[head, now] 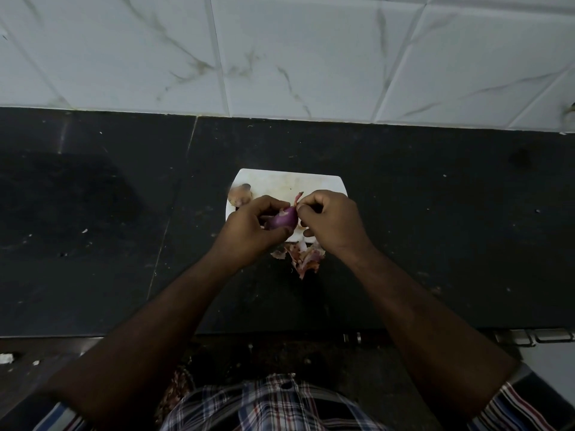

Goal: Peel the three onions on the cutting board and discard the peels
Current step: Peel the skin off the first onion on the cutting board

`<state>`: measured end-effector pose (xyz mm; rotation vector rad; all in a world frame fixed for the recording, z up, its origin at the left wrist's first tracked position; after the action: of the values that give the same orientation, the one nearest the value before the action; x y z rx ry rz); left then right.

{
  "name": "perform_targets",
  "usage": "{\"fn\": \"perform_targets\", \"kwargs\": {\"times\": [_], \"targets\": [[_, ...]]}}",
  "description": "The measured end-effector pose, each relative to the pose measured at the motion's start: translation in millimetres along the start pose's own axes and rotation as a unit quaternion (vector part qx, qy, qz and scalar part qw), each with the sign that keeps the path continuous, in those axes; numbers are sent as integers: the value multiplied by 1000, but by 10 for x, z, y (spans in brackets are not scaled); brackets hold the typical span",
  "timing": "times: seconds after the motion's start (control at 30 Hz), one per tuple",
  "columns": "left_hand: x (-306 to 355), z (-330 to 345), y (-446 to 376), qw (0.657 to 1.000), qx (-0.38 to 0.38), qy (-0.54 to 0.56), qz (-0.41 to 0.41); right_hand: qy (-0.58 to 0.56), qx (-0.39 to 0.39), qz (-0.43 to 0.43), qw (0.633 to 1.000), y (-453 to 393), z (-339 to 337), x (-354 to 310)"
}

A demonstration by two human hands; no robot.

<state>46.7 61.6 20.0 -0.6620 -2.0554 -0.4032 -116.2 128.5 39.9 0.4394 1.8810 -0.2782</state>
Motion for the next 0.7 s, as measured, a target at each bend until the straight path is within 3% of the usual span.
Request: {"fn": "perform_targets", "kwargs": {"times": [0.17, 0.3, 0.4, 0.53, 0.6, 0.7], "targets": [[69, 16, 24, 998, 16, -48, 29, 48, 3, -47, 998, 1, 25, -13], [89, 1, 28, 1000, 6, -11, 21, 46, -22, -39, 998, -26, -4, -21], [95, -20, 32, 997, -28, 67, 0, -43, -37, 11, 998, -35, -47, 16], [78, -31, 7, 996, -33, 78, -19, -193, 13, 46, 980, -20, -89, -1], [68, -11, 8, 997, -30, 71, -29, -166, 28, 21, 986, -15, -67, -4], [87, 34, 13, 998, -24, 47, -33, -32, 67, -47, 996, 24, -9, -18]]}}
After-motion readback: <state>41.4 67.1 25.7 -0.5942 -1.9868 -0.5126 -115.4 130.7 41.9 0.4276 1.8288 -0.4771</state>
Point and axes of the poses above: each hand's wrist, its own y-axis away from the middle knuckle, its own z-axis out of the palm, x = y × z, the point moved 1 cm from there along -y, towards the middle knuckle, and after that the axes turned 12 degrees about -y, right-handed, at the moved point
